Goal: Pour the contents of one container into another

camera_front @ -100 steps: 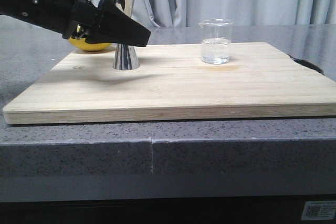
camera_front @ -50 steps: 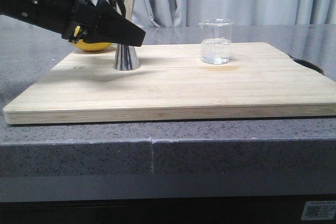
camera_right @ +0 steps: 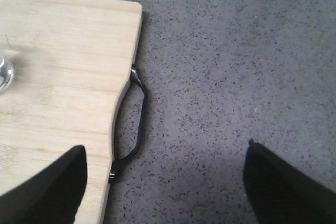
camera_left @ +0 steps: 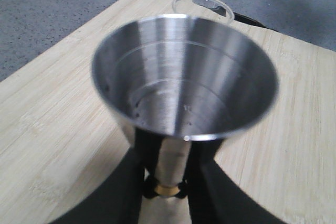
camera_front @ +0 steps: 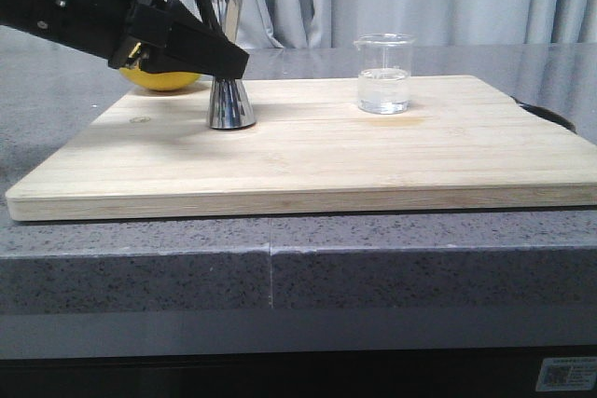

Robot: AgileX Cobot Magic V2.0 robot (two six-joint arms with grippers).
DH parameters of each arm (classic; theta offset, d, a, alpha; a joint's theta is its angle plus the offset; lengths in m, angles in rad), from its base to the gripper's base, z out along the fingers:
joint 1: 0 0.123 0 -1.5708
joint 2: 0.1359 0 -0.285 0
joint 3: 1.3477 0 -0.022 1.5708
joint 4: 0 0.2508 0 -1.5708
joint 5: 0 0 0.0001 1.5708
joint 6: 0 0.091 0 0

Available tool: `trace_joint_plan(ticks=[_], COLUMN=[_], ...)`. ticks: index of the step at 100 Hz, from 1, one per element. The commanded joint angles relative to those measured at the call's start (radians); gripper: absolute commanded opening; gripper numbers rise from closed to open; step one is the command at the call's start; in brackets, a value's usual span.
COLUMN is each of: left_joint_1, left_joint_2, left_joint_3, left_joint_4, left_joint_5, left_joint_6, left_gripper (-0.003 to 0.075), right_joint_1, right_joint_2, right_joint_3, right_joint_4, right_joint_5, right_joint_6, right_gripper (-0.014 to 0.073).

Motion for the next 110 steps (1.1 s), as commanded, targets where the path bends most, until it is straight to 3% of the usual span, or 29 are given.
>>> trace_joint_plan(ticks=[1, 52, 81, 110], left_joint_1=[-0.007, -0.007, -0.007, -0.007], left_joint_2=[-0.040, -0.043, -0.071, -0.090], left_joint_3=[-0.028, -0.028, -0.030, -0.030], left_joint_4=[-0.055, -0.053, -0.043, -0.040], left_joint_5=[0.043, 0.072, 0.086, 0.088], left_joint_6=[0.003, 0.021, 0.023, 0.023], left_gripper=[0.0064, 0.0031, 0.0031, 0.0031], right_joint_1=[0.001, 0.040, 0.176, 0.181], right_joint_2=[-0.012, -0.012, -0.012, -0.012], right_joint_3=[-0.028, -0.028, 0.081, 0.212], right_joint_4=[0.003, 0.003, 0.003, 0.003], right_joint_5=[-0.067, -0.105, -0.298, -0.459], right_joint_6=[-0.011, -0.030, -0.045, -0.045], right_gripper=[0.0553, 0.0553, 0.0553, 0.0553])
